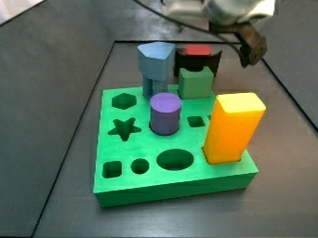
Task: Pick up the square-circle object. Move up. Place the square-circle object on the fixture. Regrasp the square-circle object. Move to above the board. Insert the square-circle object.
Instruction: Regrasp the square-circle object.
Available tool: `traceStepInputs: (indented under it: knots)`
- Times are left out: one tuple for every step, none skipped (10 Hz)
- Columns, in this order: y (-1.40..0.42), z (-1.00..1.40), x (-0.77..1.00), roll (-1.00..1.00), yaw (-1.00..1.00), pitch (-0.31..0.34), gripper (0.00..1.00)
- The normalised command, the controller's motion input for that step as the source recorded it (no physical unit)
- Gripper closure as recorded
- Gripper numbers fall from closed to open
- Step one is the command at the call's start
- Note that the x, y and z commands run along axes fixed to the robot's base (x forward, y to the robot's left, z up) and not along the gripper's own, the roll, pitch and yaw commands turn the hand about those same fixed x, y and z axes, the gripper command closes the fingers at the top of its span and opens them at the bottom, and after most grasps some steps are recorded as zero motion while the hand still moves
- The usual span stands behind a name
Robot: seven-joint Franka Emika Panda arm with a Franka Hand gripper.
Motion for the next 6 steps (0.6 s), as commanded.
traceStepInputs:
  knots:
    - [0.03, -1.00, 0.11, 0.07, 0.05, -0.087, 0.00]
    - [0.02, -0.87, 0.10, 0.07, 0.03, -0.083, 0.00]
    - [0.02, -0.76, 0.09, 0.07, 0.02, -0.081, 0.00]
    - [0.01, -0.56, 0.08, 0.06, 0.00, -0.070, 0.00]
    - [0.01, -0.41, 0.07, 0.07, -0.01, -0.060, 0.00]
    - [0.00, -0.23, 0.07, 0.06, -0.02, -0.049, 0.00]
